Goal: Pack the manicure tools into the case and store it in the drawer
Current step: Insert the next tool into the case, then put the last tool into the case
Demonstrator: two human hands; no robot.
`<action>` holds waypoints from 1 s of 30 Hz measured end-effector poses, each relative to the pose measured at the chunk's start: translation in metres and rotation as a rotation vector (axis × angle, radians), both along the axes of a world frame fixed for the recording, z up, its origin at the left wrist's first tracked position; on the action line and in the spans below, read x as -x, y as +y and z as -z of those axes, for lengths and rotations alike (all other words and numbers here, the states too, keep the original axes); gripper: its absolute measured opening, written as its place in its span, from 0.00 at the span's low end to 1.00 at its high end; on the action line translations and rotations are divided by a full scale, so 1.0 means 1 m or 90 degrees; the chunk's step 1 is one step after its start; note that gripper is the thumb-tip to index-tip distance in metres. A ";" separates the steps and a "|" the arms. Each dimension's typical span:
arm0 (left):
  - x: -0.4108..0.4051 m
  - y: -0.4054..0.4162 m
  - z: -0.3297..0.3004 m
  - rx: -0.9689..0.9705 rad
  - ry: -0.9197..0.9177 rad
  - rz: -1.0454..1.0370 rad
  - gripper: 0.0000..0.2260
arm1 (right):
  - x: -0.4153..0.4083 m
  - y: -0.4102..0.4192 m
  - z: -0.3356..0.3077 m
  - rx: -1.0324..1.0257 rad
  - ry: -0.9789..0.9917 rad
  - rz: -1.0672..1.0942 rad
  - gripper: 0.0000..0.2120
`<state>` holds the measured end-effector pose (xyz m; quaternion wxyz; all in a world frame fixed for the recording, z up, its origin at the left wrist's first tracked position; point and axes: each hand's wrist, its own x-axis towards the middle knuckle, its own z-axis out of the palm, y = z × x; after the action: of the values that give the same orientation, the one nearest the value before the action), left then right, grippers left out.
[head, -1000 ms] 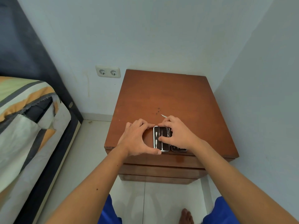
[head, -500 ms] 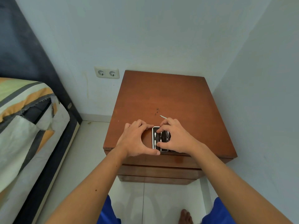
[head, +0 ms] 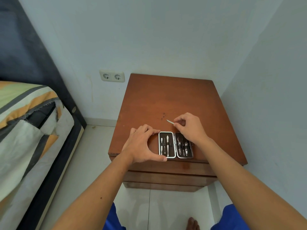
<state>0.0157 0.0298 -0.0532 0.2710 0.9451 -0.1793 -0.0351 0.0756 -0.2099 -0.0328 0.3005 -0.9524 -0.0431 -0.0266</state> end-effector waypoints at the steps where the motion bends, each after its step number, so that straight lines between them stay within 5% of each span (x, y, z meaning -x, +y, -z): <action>1: 0.000 0.000 0.000 -0.001 0.004 0.000 0.50 | -0.005 -0.001 0.001 0.018 0.008 0.013 0.05; 5: -0.001 0.001 0.001 -0.003 0.006 0.002 0.52 | -0.014 -0.003 0.004 0.057 0.020 0.041 0.01; 15: 0.001 0.000 -0.001 -0.001 -0.002 0.001 0.51 | -0.008 -0.001 0.011 0.216 0.040 -0.065 0.11; 30: 0.000 0.001 0.000 -0.005 -0.007 0.001 0.51 | -0.002 -0.010 0.000 0.160 0.015 -0.035 0.05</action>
<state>0.0159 0.0305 -0.0536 0.2665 0.9461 -0.1816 -0.0305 0.0780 -0.2197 -0.0326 0.1801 -0.9813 -0.0686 -0.0012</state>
